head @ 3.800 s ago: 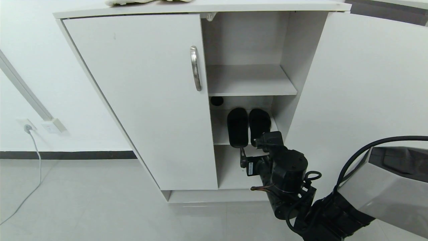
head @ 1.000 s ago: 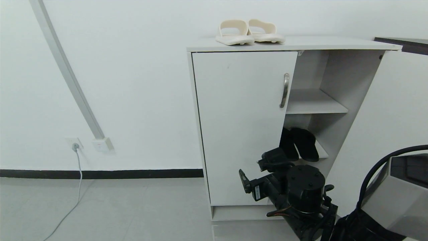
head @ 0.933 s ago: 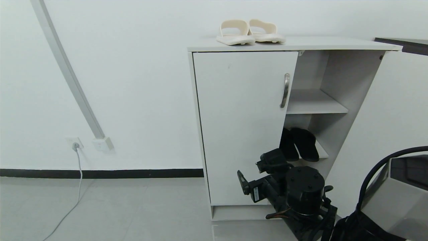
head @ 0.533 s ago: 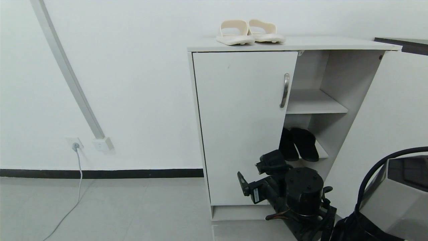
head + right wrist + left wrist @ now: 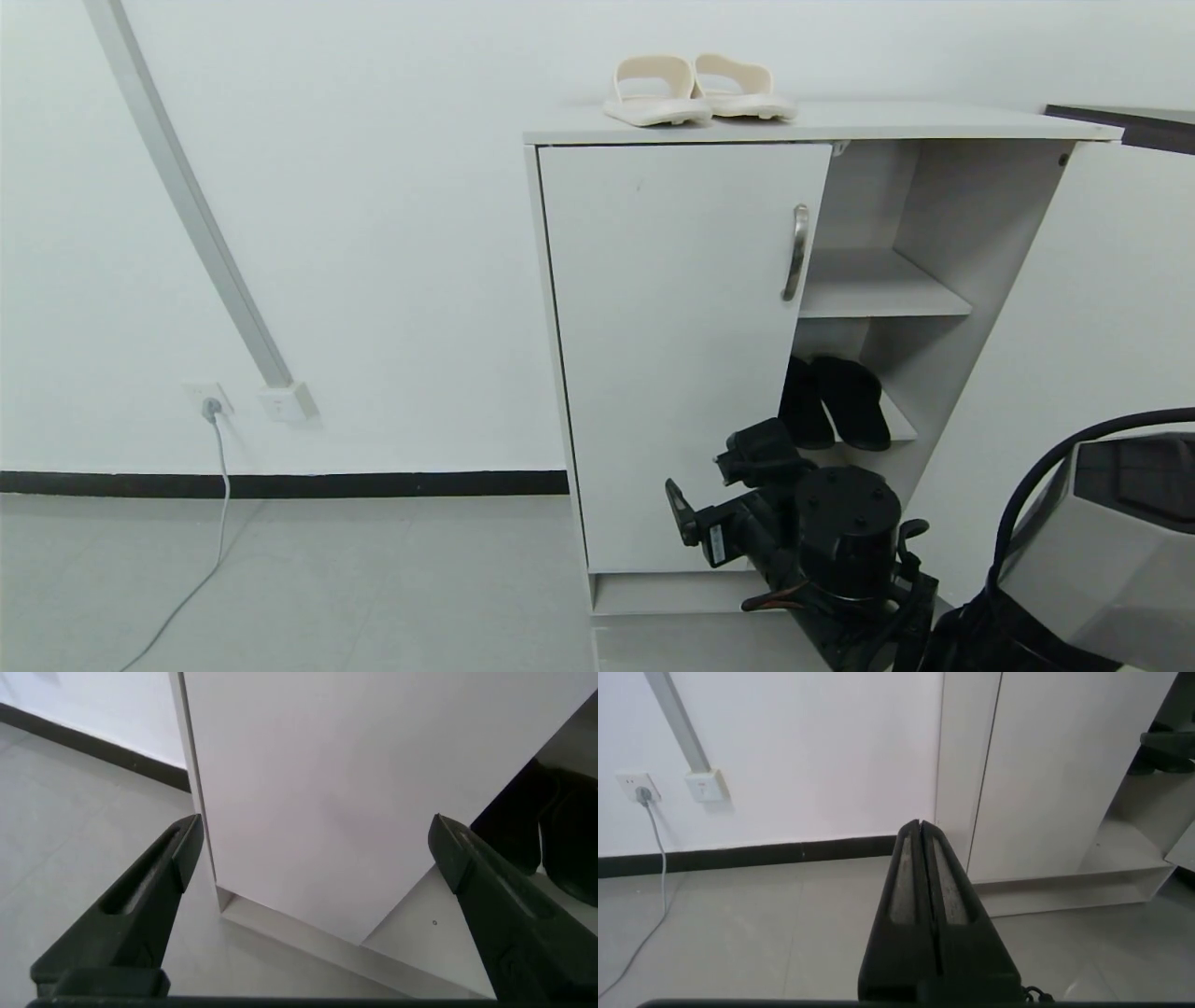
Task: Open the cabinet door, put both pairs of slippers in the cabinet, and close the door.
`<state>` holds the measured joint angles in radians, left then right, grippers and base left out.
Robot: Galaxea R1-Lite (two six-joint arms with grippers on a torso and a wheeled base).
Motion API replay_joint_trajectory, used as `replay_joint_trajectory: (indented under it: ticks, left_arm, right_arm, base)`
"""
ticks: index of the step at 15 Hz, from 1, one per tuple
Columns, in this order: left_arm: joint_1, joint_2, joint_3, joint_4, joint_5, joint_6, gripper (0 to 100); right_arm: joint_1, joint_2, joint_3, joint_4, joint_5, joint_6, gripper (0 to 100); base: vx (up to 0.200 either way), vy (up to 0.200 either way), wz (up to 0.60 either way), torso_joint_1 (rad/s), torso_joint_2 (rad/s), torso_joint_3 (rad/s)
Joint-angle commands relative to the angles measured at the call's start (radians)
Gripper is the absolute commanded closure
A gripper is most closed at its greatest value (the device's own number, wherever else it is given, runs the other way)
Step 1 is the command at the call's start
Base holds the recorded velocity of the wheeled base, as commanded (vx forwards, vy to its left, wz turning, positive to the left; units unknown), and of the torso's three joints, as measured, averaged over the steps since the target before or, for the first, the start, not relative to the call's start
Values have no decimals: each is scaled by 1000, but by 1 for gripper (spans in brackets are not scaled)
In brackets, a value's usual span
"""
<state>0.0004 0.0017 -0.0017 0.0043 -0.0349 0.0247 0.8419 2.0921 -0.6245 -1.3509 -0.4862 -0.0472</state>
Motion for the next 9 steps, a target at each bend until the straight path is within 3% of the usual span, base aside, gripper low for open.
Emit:
replay_joint_trajectory:
  ticks: [1, 4, 9]
  left_arm:
    - [1, 0, 0, -1, 0, 0, 100]
    - [1, 0, 0, -1, 0, 0, 100]
    - [1, 0, 0, 0, 0, 0, 100]
  right_arm:
    - [0, 3, 0, -1, 0, 0, 0]
    - [0, 5, 2, -1, 0, 0, 0]
    - [0, 11, 9, -1, 0, -2, 0]
  base:
    - [0, 0, 0, 2, -105, -119]
    - [0, 0, 0, 10, -196, -313]
    - [0, 0, 0, 63, -497, -358]
